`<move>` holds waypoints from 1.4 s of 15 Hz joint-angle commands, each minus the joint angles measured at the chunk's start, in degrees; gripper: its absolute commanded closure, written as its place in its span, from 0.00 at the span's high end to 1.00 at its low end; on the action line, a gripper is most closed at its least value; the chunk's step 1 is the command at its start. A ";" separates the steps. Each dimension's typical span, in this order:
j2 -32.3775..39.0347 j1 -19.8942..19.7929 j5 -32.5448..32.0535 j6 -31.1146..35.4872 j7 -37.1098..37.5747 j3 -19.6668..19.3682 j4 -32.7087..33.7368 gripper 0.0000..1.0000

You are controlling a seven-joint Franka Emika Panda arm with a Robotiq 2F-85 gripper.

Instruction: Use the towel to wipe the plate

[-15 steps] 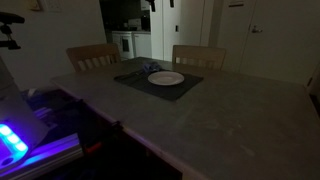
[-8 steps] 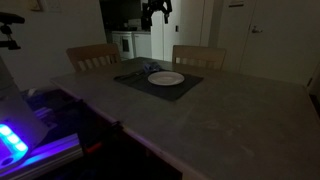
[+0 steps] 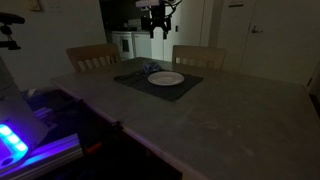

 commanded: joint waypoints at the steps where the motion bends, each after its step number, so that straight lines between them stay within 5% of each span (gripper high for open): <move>1: 5.04 2.09 0.60 -1.56 6.01 -0.02 5.42 1.00; 9: 14.03 8.21 -1.41 -5.16 17.89 -1.01 13.04 1.00; 21: 23.70 9.37 -1.10 -11.47 18.67 -1.75 21.42 1.00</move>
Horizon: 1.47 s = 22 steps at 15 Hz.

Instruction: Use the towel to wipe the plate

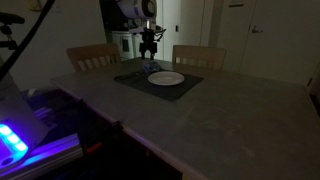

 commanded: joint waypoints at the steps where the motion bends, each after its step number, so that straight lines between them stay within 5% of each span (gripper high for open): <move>1: 3.10 0.04 0.15 -4.31 -0.29 -0.53 5.12 1.00; 5: 5.27 0.49 -0.63 -7.95 -0.82 -0.74 8.14 1.00; 22: 5.88 3.68 -4.83 -3.56 5.09 -2.50 5.51 1.00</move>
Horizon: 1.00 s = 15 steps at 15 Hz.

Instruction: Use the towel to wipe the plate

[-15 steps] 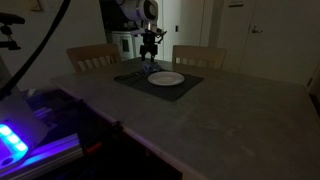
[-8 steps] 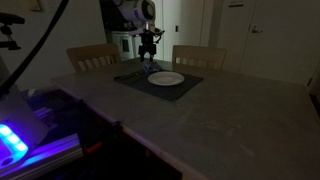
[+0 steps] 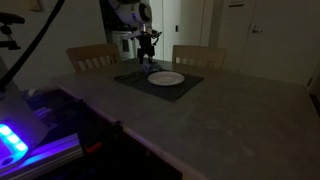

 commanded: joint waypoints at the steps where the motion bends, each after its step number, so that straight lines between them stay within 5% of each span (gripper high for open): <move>1: 0.79 -0.19 -0.19 2.28 1.23 -1.33 0.22 1.00; 10: 4.30 0.59 0.09 3.23 1.07 -1.52 4.09 1.00; 11: 4.43 0.65 0.02 3.27 1.08 -1.62 4.08 0.94; 12: 4.41 0.70 -0.05 3.50 1.05 -1.67 3.83 0.74; 15: 4.54 0.74 -0.07 3.54 1.06 -1.73 3.65 0.52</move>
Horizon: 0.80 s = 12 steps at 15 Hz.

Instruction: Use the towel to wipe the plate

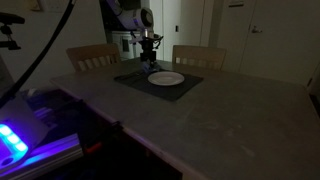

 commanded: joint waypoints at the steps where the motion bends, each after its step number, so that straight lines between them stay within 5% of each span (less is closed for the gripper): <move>1: 0.78 0.17 -0.09 0.06 0.12 -0.26 0.87 0.46; 7: -0.32 -0.53 -0.01 -1.08 -3.34 0.56 0.65 0.03; 12: -2.50 -2.56 1.19 0.01 -9.29 1.82 -0.22 0.02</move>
